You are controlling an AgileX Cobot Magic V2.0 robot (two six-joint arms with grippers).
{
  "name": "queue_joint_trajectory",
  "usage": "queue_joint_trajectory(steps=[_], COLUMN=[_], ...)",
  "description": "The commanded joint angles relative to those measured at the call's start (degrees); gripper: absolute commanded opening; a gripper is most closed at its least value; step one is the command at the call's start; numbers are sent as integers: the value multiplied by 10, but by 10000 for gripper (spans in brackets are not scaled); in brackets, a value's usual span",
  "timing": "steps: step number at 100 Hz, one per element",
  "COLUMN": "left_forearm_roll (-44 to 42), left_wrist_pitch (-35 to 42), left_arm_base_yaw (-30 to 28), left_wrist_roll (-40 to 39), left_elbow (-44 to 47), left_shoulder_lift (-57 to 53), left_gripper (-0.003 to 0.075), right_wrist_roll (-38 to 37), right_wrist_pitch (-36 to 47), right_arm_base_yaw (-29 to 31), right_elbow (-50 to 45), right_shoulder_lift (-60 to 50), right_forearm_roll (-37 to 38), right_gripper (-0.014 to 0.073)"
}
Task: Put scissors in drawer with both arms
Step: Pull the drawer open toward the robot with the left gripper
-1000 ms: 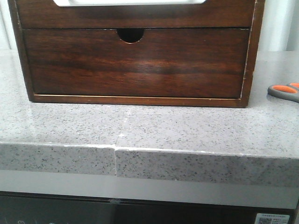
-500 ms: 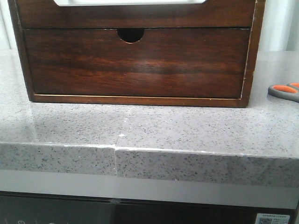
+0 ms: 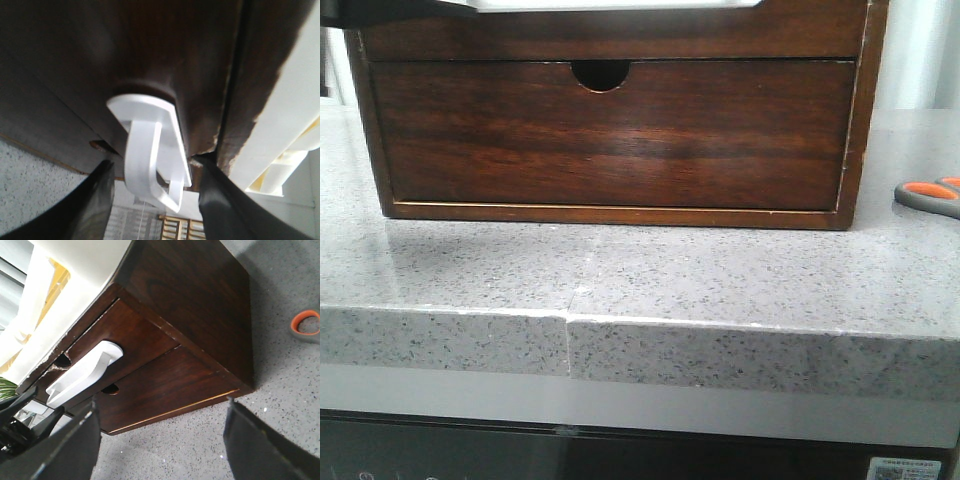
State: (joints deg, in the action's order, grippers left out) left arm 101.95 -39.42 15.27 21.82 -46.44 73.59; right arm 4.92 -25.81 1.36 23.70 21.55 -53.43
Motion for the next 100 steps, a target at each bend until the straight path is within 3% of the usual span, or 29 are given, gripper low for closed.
queue_joint_trajectory(steps=[1, 28, 35, 51, 100], left_forearm_roll=[43, 43, 43, 43, 28], left_wrist_pitch=[-22, 9, 13, 6, 39], left_arm_base_yaw=[17, 45, 45, 45, 46], left_wrist_roll=[4, 4, 5, 6, 2], left_elbow=[-29, -43, -43, -43, 9], left_shoulder_lift=[2, 16, 16, 16, -34], left_gripper=[347, 317, 240, -15, -20], right_wrist_roll=[2, 2, 2, 2, 2], right_wrist_pitch=[31, 31, 31, 31, 21], right_arm_base_yaw=[3, 3, 3, 3, 3], right_elbow=[19, 19, 19, 19, 19], right_shoulder_lift=[9, 9, 9, 9, 9], right_forearm_roll=[-9, -9, -9, -9, -9], right_gripper=[466, 466, 466, 466, 466])
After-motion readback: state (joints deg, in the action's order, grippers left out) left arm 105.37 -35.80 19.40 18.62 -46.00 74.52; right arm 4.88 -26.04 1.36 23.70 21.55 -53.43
